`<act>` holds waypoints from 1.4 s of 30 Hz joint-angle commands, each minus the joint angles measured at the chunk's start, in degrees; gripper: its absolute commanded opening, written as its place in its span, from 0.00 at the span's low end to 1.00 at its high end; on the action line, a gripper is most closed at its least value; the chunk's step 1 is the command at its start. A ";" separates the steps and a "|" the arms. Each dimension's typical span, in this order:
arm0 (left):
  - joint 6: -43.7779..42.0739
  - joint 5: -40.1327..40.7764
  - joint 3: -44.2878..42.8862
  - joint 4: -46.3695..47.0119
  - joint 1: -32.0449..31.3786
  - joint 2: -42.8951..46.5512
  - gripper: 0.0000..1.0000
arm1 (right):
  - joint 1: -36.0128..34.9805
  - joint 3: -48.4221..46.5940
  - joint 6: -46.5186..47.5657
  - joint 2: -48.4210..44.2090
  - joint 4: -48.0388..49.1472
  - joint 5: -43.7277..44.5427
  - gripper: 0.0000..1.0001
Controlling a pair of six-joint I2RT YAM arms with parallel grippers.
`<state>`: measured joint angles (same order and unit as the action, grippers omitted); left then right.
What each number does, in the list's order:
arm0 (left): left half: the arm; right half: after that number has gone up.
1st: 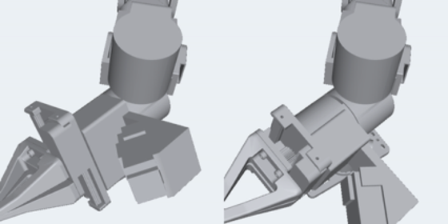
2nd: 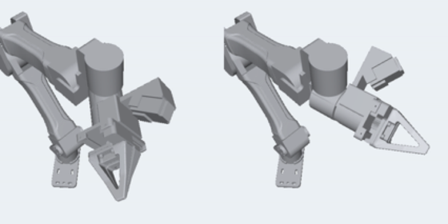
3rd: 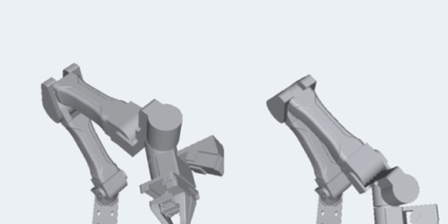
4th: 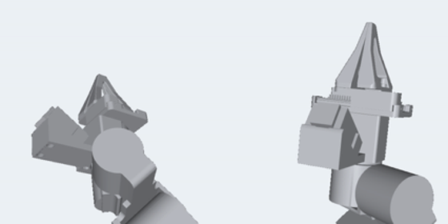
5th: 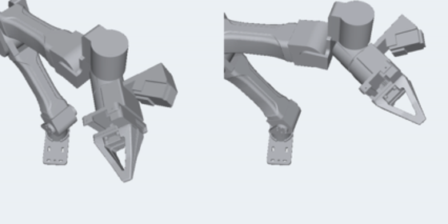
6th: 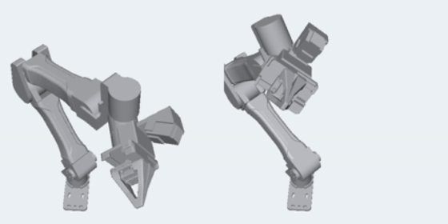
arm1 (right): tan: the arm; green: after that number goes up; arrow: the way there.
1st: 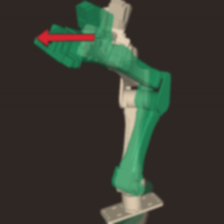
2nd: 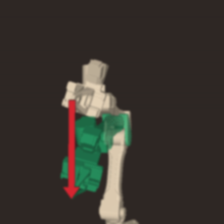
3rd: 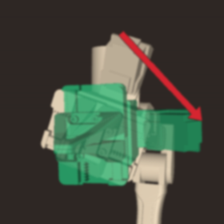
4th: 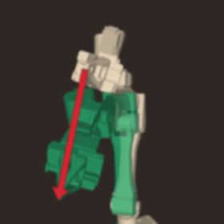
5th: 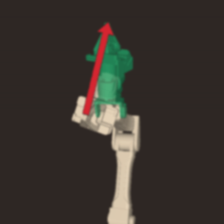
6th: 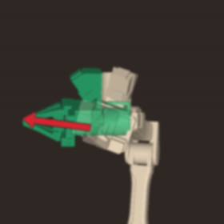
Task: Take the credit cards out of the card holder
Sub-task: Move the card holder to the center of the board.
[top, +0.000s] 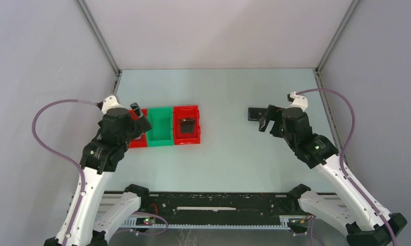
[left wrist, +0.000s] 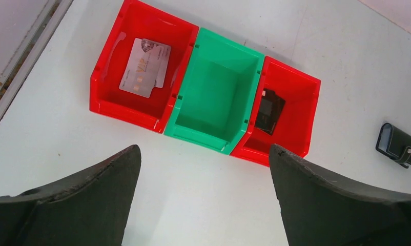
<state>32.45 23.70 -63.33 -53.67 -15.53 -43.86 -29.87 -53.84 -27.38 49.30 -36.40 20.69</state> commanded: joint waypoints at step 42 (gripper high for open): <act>4.92 -16.06 9.91 19.83 -25.03 -3.99 1.00 | 31.57 -8.18 -13.83 46.98 21.49 -28.86 0.79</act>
<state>37.47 5.19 -50.06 -33.28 -40.18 -48.75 0.91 -57.14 -38.89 92.31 -20.43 -7.70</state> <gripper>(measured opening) 0.996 0.802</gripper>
